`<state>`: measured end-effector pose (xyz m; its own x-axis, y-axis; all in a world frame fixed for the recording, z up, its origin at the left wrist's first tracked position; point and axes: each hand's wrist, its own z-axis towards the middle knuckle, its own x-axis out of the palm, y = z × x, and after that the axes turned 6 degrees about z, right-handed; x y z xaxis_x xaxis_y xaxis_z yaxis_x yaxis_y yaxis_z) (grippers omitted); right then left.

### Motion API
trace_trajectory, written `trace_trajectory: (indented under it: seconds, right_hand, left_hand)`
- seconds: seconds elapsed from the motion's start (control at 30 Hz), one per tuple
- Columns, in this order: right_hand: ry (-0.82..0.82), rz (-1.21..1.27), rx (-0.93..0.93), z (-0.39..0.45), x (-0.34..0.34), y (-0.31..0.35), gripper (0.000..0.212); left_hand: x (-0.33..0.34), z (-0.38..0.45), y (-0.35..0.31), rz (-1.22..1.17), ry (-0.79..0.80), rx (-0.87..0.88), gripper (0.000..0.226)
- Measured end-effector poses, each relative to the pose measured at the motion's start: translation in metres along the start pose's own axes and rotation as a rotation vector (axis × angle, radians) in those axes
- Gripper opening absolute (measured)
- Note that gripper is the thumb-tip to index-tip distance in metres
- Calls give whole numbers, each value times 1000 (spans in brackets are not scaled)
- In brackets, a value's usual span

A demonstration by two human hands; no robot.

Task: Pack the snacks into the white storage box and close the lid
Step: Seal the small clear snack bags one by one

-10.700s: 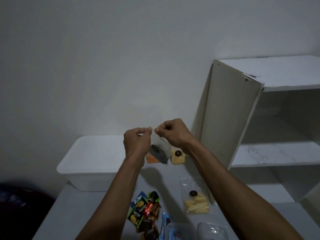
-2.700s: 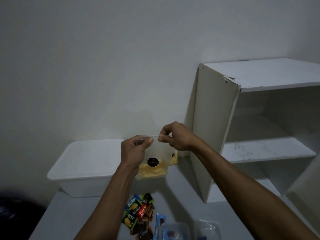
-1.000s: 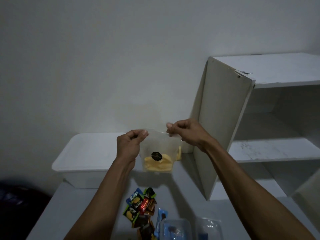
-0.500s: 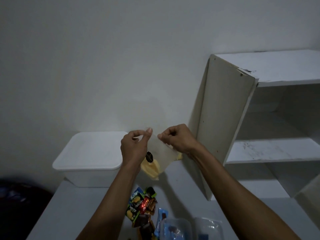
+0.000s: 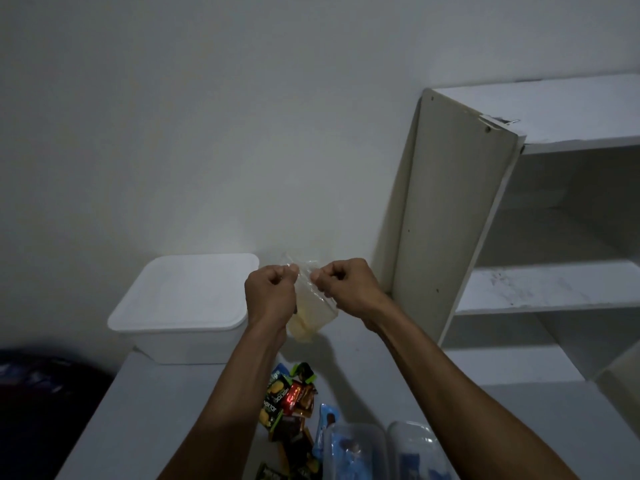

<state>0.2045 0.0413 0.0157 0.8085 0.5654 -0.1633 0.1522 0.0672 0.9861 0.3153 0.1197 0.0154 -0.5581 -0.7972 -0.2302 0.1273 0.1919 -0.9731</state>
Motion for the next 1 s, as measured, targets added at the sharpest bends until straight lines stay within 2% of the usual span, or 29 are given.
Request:
trace_trajectory:
  seconds: [0.13, 0.23, 0.33, 0.5, 0.67, 0.77, 0.87, 0.93, 1.0]
  right_hand:
    - [64, -63, -10, -4, 0, -8, 22]
    - [12, -32, -31, -3, 8, -14, 23]
    - [-36, -4, -23, -6, 19, -16, 24]
    - [-15, 40, 35, -13, 29, -13, 18]
    - [-21, -31, 32, -24, 45, -22, 30]
    - [-45, -85, -16, -32, 54, -23, 30]
    - [-42, -178, -71, -40, 58, -21, 27]
    - [2, -215, -82, -47, 53, -15, 24]
    - [56, -267, -92, -53, 46, -10, 22]
  left_hand:
    - [-6, 7, 6, -31, 1, -43, 28]
    - [-10, 4, 7, -17, 40, -72, 18]
    - [-10, -8, 9, 48, 108, -78, 18]
    - [-19, -15, 13, -6, 89, -125, 18]
    - [-35, -14, 23, -58, 101, -182, 21]
    - [-44, -14, 34, -55, 124, -197, 12]
    - [-54, -14, 43, -46, 108, -166, 21]
    - [-63, -9, 48, -8, 54, -102, 22]
    - [-75, -1, 52, 54, 77, -9, 27]
